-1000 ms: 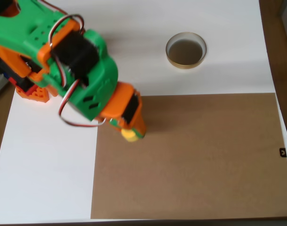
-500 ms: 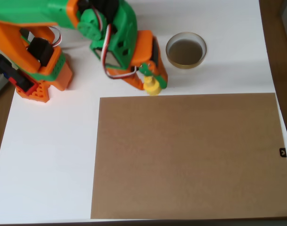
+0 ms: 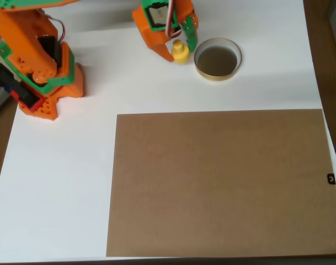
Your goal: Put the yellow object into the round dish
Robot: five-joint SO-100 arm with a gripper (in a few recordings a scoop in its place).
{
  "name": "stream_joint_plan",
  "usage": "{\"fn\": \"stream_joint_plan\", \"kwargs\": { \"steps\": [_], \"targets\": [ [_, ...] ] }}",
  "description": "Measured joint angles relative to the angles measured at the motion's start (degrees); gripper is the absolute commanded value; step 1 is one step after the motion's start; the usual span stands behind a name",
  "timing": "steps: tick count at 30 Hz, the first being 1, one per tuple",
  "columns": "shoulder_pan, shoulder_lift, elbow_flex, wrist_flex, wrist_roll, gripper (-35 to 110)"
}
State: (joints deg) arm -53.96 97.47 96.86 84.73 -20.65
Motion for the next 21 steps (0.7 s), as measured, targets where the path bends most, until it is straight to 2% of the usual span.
{"fn": "stream_joint_plan", "kwargs": {
  "steps": [8, 21],
  "targets": [
    [-6.9, -10.2, -6.6, -0.5, 0.4, -1],
    [-7.5, -22.3, -15.8, -3.0, 1.1, -1]
  ]
}}
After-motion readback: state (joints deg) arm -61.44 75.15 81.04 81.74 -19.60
